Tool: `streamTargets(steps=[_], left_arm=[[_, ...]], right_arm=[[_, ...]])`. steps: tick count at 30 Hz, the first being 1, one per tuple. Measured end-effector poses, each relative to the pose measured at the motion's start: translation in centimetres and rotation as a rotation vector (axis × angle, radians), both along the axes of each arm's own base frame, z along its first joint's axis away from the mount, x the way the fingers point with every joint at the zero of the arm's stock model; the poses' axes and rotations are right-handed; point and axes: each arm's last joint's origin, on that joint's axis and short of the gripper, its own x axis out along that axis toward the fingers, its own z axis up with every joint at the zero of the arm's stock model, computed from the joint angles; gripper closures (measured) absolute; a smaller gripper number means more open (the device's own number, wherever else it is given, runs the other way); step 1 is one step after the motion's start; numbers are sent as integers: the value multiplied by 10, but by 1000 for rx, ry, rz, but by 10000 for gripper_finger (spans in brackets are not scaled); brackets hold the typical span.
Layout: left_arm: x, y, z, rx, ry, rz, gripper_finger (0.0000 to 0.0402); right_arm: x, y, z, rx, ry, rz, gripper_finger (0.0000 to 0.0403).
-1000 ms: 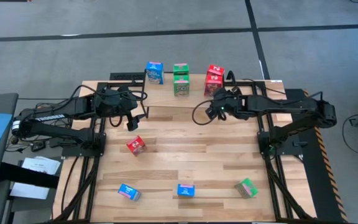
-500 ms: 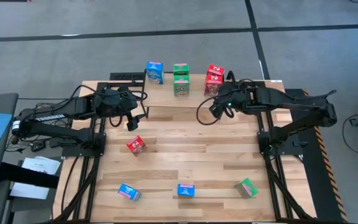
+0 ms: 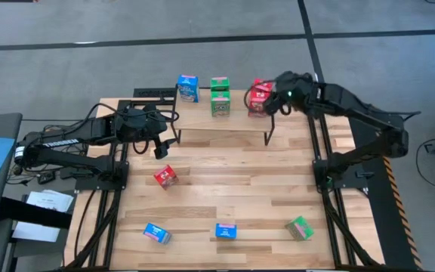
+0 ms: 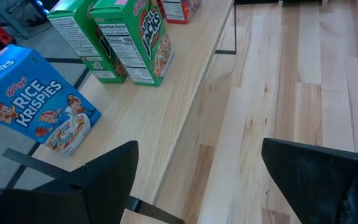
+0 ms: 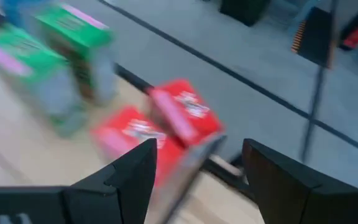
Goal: Stack cereal on shelf
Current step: Adjust the red cereal boxes on the shelf
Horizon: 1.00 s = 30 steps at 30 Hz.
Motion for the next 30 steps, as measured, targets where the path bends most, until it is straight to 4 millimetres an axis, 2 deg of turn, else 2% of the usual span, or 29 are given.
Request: streamTargets(steps=[3,9,15,20,30], left_arm=[[0,0,0,-1,0,0,70],[0,0,0,-1,-1,1,70],[0,0,0,-1,-1,1,70],[0,0,0,-1,-1,1,70],[0,0,0,-2,-1,1,70]], right_arm=[[-11,-17,-4,44,45,-40,143],[-28,-42,-7,174,1,-72,143],[-33,-61,-25,271,-2,-87,143],[-34,-65,-35,307,-3,-87,143],[-29,-68,-34,297,-75,-46,143]])
